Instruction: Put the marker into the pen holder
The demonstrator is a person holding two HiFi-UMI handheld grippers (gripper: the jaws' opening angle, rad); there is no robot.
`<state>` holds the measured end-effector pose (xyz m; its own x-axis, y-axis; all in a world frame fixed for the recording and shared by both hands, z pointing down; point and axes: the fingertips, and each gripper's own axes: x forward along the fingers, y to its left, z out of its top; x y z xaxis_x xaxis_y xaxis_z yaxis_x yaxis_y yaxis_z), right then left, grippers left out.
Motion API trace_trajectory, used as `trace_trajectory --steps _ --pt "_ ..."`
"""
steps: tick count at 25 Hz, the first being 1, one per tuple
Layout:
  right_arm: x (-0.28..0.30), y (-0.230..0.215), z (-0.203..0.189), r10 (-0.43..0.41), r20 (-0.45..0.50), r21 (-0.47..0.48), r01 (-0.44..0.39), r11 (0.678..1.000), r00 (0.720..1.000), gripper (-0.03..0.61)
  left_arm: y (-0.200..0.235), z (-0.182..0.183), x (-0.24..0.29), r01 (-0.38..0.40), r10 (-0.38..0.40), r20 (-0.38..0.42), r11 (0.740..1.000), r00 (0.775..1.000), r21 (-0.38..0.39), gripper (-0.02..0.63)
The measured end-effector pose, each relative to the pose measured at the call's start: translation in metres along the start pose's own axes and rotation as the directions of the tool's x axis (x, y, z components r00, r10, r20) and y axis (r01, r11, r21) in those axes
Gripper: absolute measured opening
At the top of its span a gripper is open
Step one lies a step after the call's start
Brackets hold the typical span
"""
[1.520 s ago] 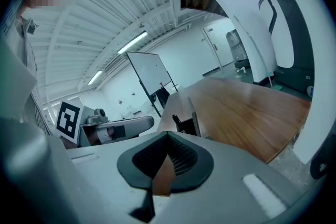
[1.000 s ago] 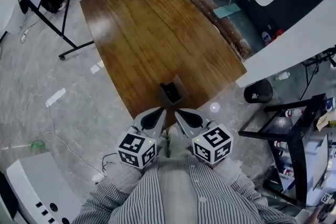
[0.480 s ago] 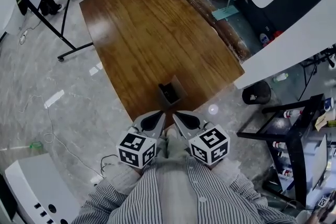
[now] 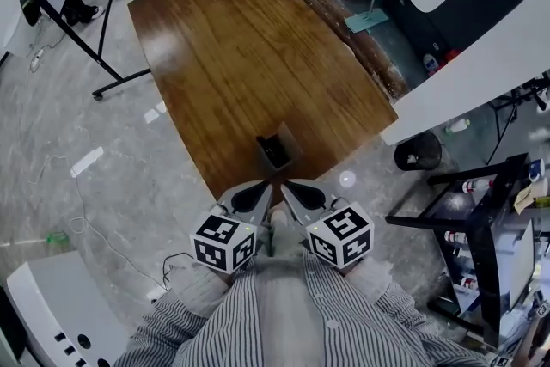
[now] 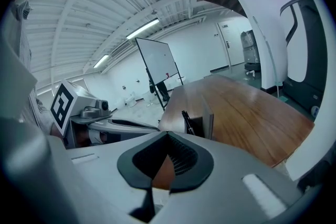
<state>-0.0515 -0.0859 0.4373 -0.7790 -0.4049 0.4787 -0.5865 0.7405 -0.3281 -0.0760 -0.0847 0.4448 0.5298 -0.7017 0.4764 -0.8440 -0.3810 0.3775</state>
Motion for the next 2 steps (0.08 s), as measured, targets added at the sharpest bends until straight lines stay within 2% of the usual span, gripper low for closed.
trace_trajectory --steps 2 --pt "0.0007 -0.0005 0.0007 0.000 0.000 0.001 0.000 1.000 1.000 0.000 -0.0002 -0.0001 0.0010 0.001 -0.001 -0.004 1.000 1.000 -0.004 0.008"
